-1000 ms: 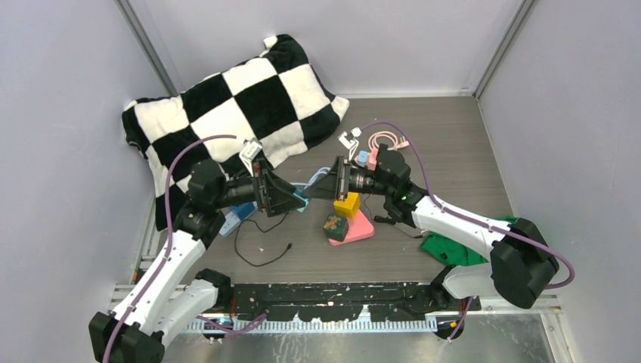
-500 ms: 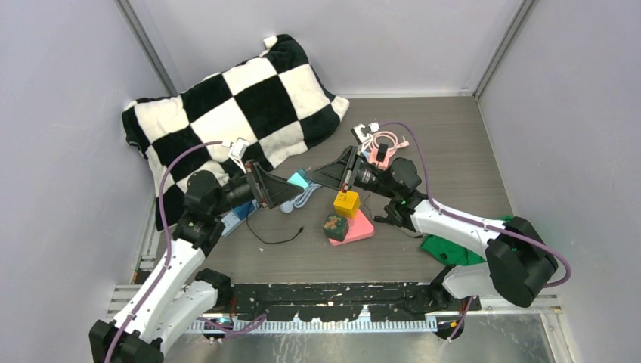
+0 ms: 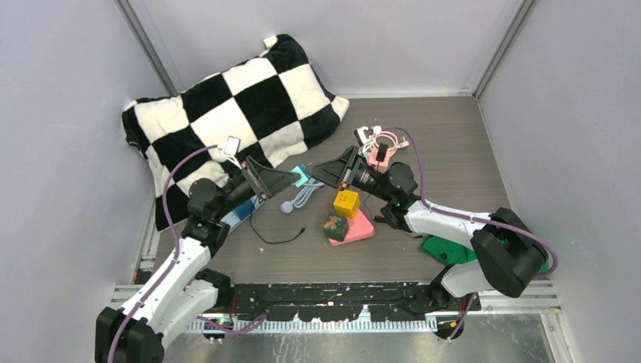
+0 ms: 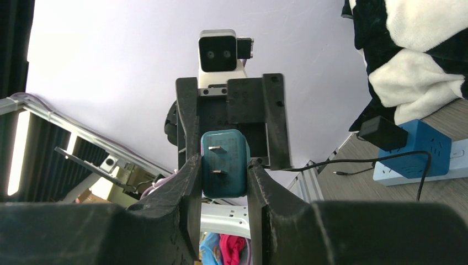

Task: Insert the plug
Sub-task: Pick up the plug from the center of the board.

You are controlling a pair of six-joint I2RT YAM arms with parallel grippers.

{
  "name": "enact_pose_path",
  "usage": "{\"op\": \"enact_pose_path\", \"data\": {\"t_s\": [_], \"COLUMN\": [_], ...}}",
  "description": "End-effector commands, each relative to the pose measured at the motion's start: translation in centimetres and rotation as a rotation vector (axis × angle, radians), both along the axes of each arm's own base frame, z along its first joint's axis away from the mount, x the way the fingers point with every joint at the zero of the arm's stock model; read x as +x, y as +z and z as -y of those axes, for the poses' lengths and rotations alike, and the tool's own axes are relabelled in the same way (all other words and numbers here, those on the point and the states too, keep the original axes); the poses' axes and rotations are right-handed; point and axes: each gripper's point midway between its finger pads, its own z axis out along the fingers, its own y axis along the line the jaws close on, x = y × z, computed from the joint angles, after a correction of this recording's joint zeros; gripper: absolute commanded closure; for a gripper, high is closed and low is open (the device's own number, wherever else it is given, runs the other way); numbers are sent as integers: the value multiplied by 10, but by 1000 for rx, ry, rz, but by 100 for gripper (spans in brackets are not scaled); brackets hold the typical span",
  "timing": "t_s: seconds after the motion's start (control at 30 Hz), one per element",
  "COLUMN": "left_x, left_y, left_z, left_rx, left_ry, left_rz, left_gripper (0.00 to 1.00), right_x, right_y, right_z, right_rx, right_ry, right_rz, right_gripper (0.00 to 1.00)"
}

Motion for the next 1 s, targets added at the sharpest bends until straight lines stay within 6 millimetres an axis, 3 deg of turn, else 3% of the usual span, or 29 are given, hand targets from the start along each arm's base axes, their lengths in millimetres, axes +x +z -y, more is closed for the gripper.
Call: {"op": "enact_pose_path", "data": {"t_s": [0.0,0.13,0.23,0.4,0.47,0.53,0.57,0.6,0.67,0.7,0.8,0.97], "left_x": [2,5,8,7,4,2,1,-2,-5,-9,-14,-19], "left_y": [23,12,-1,-11,-29,-31,-34,-32,-35,-32,-33,-30], "left_z": [-1,-1,-1,-12,-26,-41,-50,-56,-73,-100,-131,-166], "left_rx": [-79,-50,45,274,466,606,675,729,856,1033,1226,1458], "left_ry": [8,15,35,78,107,135,151,152,165,195,224,207], "left_rz": [54,13,-21,6,1,20,23,36,45,64,67,109], "left_gripper": [41,79,86,99,100,99,99,100,99,99,99,99], "right_x": [0,0,0,-1,-2,-3,-3,-3,-4,-9,-14,-21], "right_y": [20,11,6,-9,-13,-17,-19,-22,-28,-38,-45,-53], "right_z": [3,3,3,5,10,15,18,20,26,32,39,49], "right_rx": [102,103,84,-3,-28,-50,-64,-80,-115,-153,-199,-270], "right_ry": [-14,-14,-13,-44,-66,-87,-97,-105,-127,-136,-146,-168], "right_rz": [46,35,28,41,50,55,55,53,53,46,44,50], "right_gripper": [83,81,76,51,37,19,5,1,0,0,0,0]}}
